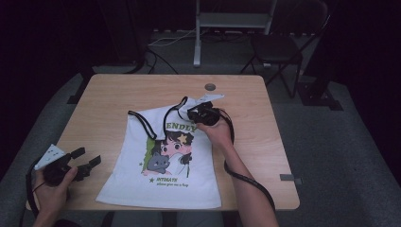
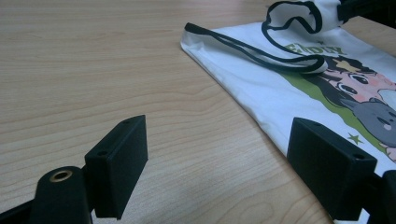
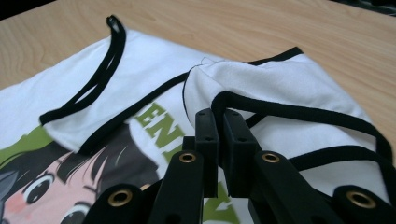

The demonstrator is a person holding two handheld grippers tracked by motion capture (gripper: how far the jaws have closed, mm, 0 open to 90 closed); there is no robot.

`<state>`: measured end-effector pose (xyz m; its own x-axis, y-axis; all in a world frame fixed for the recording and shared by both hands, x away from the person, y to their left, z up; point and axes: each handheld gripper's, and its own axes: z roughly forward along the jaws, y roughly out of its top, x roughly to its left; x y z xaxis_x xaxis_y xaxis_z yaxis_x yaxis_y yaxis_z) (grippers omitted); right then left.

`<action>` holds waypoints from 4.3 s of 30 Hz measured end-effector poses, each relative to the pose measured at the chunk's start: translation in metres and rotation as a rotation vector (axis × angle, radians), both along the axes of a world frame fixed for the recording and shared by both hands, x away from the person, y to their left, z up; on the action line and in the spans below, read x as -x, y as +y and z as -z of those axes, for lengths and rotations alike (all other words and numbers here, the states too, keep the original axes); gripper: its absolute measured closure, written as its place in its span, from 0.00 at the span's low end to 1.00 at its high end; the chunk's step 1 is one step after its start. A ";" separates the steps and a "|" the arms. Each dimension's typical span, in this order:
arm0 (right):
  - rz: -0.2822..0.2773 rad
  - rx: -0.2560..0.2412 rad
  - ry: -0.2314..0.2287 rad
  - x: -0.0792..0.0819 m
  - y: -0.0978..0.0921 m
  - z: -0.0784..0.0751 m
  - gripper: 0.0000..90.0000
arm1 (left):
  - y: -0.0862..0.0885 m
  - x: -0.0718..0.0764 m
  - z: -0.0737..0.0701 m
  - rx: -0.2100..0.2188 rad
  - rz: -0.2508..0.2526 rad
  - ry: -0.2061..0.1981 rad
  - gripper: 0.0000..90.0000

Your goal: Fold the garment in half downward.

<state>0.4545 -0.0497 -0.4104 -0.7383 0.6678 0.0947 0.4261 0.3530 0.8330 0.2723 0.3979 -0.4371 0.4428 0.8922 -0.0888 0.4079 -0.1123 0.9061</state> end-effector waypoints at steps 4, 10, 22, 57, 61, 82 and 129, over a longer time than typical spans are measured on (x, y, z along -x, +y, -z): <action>-0.015 0.014 -0.008 0.008 0.002 0.002 0.96 | 0.000 0.000 0.000 -0.001 0.000 -0.001 0.22; -0.038 0.026 -0.013 0.019 0.005 0.004 0.96 | 0.000 0.000 0.000 -0.008 0.003 0.000 0.22; -0.087 0.046 -0.012 0.036 0.013 0.011 0.95 | 0.000 0.001 0.000 -0.007 0.002 -0.001 0.22; -0.169 0.108 -0.045 0.061 0.011 0.010 0.74 | -0.001 0.001 0.000 -0.012 0.001 0.000 0.22; -0.162 0.124 -0.088 0.059 0.016 0.004 0.64 | -0.001 0.001 0.000 -0.013 0.000 0.000 0.22; -0.243 0.194 -0.033 0.065 0.024 0.018 0.90 | -0.001 0.001 0.000 -0.017 0.004 0.001 0.22; -0.213 0.180 -0.036 0.049 0.087 0.014 0.65 | -0.002 0.001 0.000 -0.022 0.013 0.004 0.22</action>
<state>0.4058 0.0372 -0.4242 -0.8645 0.5010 -0.0401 0.2978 0.5749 0.7621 0.2715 0.3959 -0.4369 0.4542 0.8881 -0.0712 0.4102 -0.1375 0.9016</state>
